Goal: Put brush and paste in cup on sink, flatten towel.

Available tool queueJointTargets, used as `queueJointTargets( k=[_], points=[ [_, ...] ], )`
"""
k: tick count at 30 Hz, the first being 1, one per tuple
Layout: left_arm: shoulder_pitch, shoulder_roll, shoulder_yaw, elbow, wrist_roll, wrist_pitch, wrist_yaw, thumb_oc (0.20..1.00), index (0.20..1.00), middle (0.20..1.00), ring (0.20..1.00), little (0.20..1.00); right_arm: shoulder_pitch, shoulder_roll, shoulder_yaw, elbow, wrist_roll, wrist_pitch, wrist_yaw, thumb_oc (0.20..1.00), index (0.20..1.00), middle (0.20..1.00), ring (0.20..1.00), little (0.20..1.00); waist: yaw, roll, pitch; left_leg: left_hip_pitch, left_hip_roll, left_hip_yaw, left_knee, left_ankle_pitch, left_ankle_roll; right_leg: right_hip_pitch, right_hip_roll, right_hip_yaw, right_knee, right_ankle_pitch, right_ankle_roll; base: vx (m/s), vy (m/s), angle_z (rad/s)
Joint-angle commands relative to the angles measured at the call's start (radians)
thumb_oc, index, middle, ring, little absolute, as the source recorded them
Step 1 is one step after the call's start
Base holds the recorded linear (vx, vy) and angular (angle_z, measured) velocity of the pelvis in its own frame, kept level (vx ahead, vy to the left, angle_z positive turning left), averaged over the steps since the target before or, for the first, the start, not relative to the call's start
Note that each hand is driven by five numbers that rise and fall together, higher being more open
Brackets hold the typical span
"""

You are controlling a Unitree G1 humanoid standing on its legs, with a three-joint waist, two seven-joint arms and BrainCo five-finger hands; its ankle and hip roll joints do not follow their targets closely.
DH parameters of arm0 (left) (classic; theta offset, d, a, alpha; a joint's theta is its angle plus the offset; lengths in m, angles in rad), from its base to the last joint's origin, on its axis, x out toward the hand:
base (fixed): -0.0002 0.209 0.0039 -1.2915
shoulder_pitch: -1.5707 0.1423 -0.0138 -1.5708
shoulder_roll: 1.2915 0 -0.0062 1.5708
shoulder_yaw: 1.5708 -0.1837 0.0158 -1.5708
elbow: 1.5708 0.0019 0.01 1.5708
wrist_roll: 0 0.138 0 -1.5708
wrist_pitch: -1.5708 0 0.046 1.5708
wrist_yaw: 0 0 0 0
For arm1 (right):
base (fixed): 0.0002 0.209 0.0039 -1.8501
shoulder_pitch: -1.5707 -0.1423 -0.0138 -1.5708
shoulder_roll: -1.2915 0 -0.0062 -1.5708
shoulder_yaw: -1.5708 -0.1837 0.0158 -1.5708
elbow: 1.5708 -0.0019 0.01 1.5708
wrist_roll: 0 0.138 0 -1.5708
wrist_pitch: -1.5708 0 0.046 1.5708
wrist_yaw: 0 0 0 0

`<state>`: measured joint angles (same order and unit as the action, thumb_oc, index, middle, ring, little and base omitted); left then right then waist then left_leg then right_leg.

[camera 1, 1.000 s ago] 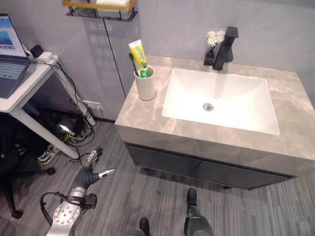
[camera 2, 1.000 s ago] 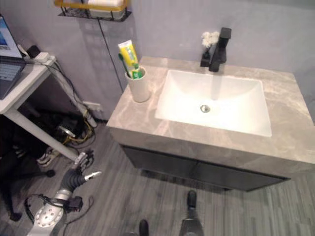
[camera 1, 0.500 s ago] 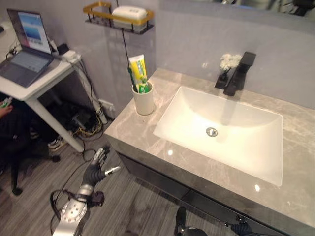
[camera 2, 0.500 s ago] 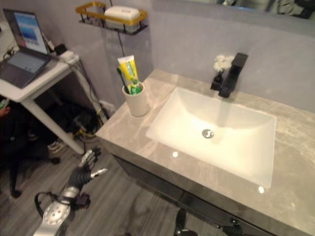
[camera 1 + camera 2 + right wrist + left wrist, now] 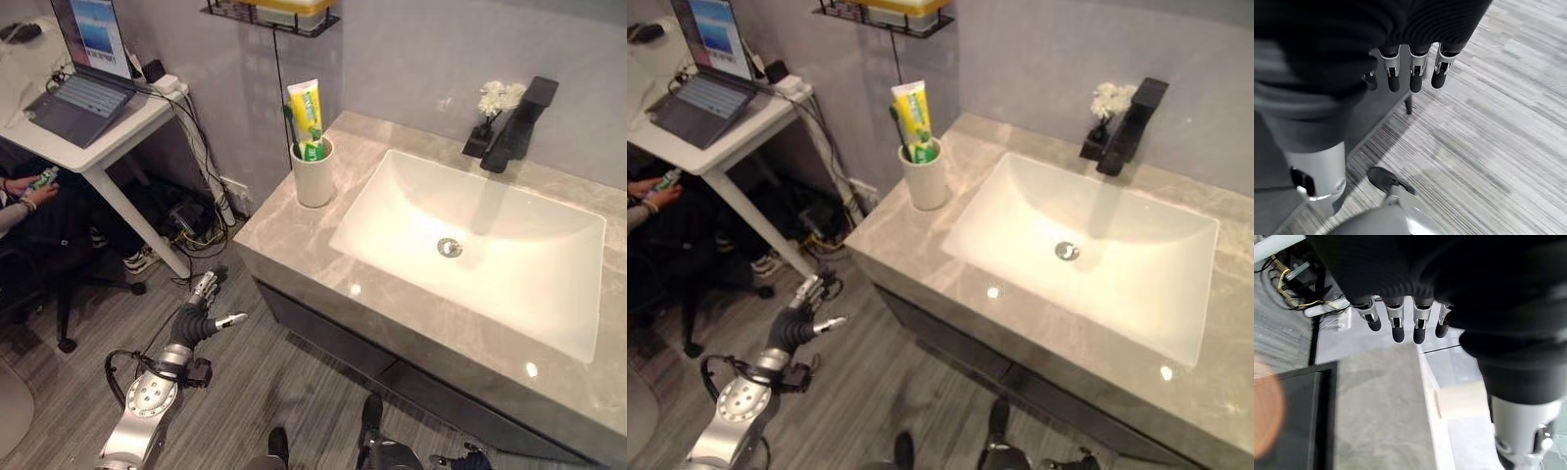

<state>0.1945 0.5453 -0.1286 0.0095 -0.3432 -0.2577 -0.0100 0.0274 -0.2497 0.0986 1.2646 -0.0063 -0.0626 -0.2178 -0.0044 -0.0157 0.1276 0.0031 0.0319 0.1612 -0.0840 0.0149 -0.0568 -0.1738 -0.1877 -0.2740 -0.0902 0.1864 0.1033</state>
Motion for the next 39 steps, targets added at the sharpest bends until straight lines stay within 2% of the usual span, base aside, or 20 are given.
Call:
queueJointTargets(
  k=[1,4,5,7,9,10,12,13,14,19,21,24,28,29,30,33,39],
  points=[
    [0.014,0.044,0.067,-0.127,0.010,-0.057,-0.004,1.000,1.000,1.000,1.000,1.000,-0.050,0.015,0.012,-0.015,-0.022,-0.003,-0.009,1.000,1.000,1.000,1.000,1.000,0.008,-0.015,0.005,-0.002,-0.032,-0.010,0.058,-0.061,0.022,0.098,-0.141,0.072,0.013,0.068,0.135,0.00,0.239,-0.39],
    [0.005,0.045,0.061,-0.129,0.011,-0.057,-0.001,1.000,1.000,1.000,1.000,1.000,-0.048,0.018,0.009,-0.021,-0.017,-0.002,-0.008,1.000,1.000,1.000,1.000,1.000,0.004,-0.020,0.006,0.001,-0.043,-0.011,0.061,-0.068,0.031,0.096,-0.151,0.079,0.017,0.079,0.139,0.00,0.204,-0.14],
    [-0.013,0.055,0.050,-0.127,0.027,-0.056,-0.002,1.000,1.000,1.000,1.000,1.000,-0.039,0.023,-0.009,-0.041,0.016,-0.008,-0.007,1.000,1.000,1.000,1.000,1.000,-0.008,-0.033,0.010,0.012,-0.063,-0.018,0.064,-0.079,0.046,0.092,-0.169,0.106,0.041,0.111,0.142,0.00,0.171,0.00],
    [-0.024,0.060,0.044,-0.126,0.029,-0.056,-0.003,1.000,1.000,1.000,1.000,1.000,-0.036,0.026,-0.017,-0.047,0.032,-0.012,-0.005,1.000,1.000,1.000,1.000,1.000,-0.014,-0.036,0.012,0.013,-0.067,-0.023,0.066,-0.082,0.049,0.088,-0.171,0.123,0.054,0.120,0.140,0.00,0.158,0.03],
    [-0.043,0.066,0.033,-0.117,0.032,-0.056,-0.003,1.000,1.000,1.000,1.000,1.000,-0.036,0.029,-0.016,-0.050,0.052,-0.019,-0.002,1.000,1.000,1.000,1.000,1.000,-0.021,-0.037,0.022,0.019,-0.064,-0.027,0.074,-0.087,0.058,0.065,-0.140,0.161,0.099,0.108,0.122,0.03,0.137,0.01],
    [-0.040,0.071,0.039,-0.123,0.036,-0.052,-0.005,1.000,1.000,1.000,1.000,1.000,-0.033,0.031,-0.007,-0.055,0.050,-0.024,-0.002,1.000,1.000,1.000,1.000,1.000,-0.022,-0.037,0.024,0.044,-0.063,-0.009,0.058,-0.087,0.064,0.033,-0.094,0.135,0.115,0.089,0.112,0.06,0.139,-0.07],
    [-0.033,0.073,0.053,-0.132,0.032,-0.049,-0.009,1.000,1.000,1.000,1.000,1.000,-0.032,0.034,-0.007,-0.060,0.052,-0.027,-0.002,1.000,1.000,1.000,1.000,1.000,-0.023,-0.035,0.029,0.066,-0.063,0.013,0.043,-0.090,0.064,0.005,-0.076,0.077,0.110,0.086,0.111,0.06,0.107,-0.28],
    [-0.032,0.073,0.054,-0.132,0.032,-0.048,-0.009,1.000,1.000,1.000,1.000,1.000,-0.032,0.034,-0.007,-0.060,0.052,-0.026,-0.002,1.000,1.000,1.000,1.000,1.000,-0.023,-0.034,0.029,0.067,-0.061,0.013,0.041,-0.090,0.063,0.007,-0.074,0.076,0.109,0.086,0.111,0.11,0.072,-0.38],
    [-0.018,0.081,0.082,-0.157,0.016,-0.050,-0.016,1.000,1.000,1.000,1.000,1.000,-0.039,0.031,-0.011,-0.064,0.055,-0.025,-0.003,1.000,1.000,1.000,1.000,1.000,-0.033,-0.030,0.029,0.089,-0.063,0.030,0.027,-0.096,0.061,-0.025,-0.061,0.041,0.068,0.098,0.116,0.12,0.043,-0.32],
    [-0.034,0.086,0.095,-0.173,-0.013,-0.048,-0.025,1.000,1.000,1.000,1.000,1.000,-0.048,0.028,-0.008,-0.050,0.049,-0.018,-0.001,1.000,1.000,1.000,1.000,1.000,-0.043,-0.023,0.030,0.107,-0.061,0.022,0.042,-0.118,0.055,-0.049,-0.058,0.057,0.035,0.109,0.124,0.12,-0.005,-0.07],
    [-0.043,0.093,0.106,-0.197,-0.032,-0.047,-0.040,1.000,1.000,1.000,1.000,1.000,-0.043,0.026,-0.007,-0.034,0.038,-0.009,0.008,1.000,1.000,1.000,1.000,1.000,-0.042,-0.026,0.026,0.127,-0.066,0.009,0.055,-0.141,0.048,-0.032,-0.068,0.064,0.024,0.115,0.128,0.23,-0.072,0.20],
    [-0.041,0.112,0.136,-0.254,-0.049,-0.051,-0.056,1.000,1.000,1.000,1.000,1.000,-0.043,0.022,-0.009,-0.005,0.030,0.001,0.018,1.000,1.000,1.000,1.000,1.000,-0.033,-0.020,0.006,0.146,-0.066,-0.005,0.047,-0.147,0.040,-0.005,-0.067,0.057,0.023,0.128,0.125,0.17,-0.079,0.11],
    [-0.029,0.138,0.191,-0.340,-0.146,-0.055,-0.081,1.000,1.000,1.000,1.000,1.000,-0.043,0.010,0.007,-0.007,0.006,0.004,0.028,1.000,1.000,1.000,1.000,1.000,-0.023,-0.002,-0.014,0.158,-0.043,-0.014,0.038,-0.145,0.024,0.017,-0.049,0.037,0.026,0.094,0.109,0.14,-0.105,0.18],
    [-0.028,0.142,0.199,-0.345,-0.154,-0.056,-0.081,0.664,0.664,0.664,0.664,0.664,-0.040,0.011,0.012,-0.014,0.004,0.003,0.028,1.000,1.000,1.000,1.000,1.000,-0.025,0.003,-0.017,0.160,-0.036,-0.012,0.034,-0.145,0.019,0.021,-0.043,0.034,0.024,0.083,0.105,0.12,-0.096,0.21],
    [-0.036,0.147,0.205,-0.351,-0.162,-0.057,-0.078,0.200,0.200,0.200,0.200,0.200,-0.038,0.011,0.019,-0.028,0.000,0.000,0.029,1.000,1.000,1.000,1.000,1.000,-0.027,0.009,-0.021,0.162,-0.028,-0.010,0.029,-0.139,0.012,0.022,-0.035,0.033,0.020,0.072,0.100,0.06,-0.053,0.11],
    [-0.061,0.137,0.203,-0.345,-0.226,-0.057,-0.084,0.200,0.200,0.200,0.200,0.200,-0.038,0.007,0.048,-0.055,-0.021,-0.005,0.035,1.000,1.000,1.000,1.000,1.000,-0.034,0.027,-0.029,0.154,-0.015,-0.003,0.026,-0.122,-0.002,0.013,-0.018,0.038,0.010,0.059,0.093,0.09,-0.083,-0.02],
    [-0.103,0.127,0.166,-0.265,-0.240,-0.042,-0.058,0.200,0.200,0.200,0.200,0.200,-0.042,-0.005,0.072,-0.052,-0.066,0.005,0.026,1.000,1.000,1.000,1.000,1.000,-0.058,0.071,-0.008,0.122,-0.004,0.014,0.003,-0.087,-0.018,-0.033,-0.002,0.053,0.011,0.045,0.083,0.01,-0.017,-0.14]
  ],
)
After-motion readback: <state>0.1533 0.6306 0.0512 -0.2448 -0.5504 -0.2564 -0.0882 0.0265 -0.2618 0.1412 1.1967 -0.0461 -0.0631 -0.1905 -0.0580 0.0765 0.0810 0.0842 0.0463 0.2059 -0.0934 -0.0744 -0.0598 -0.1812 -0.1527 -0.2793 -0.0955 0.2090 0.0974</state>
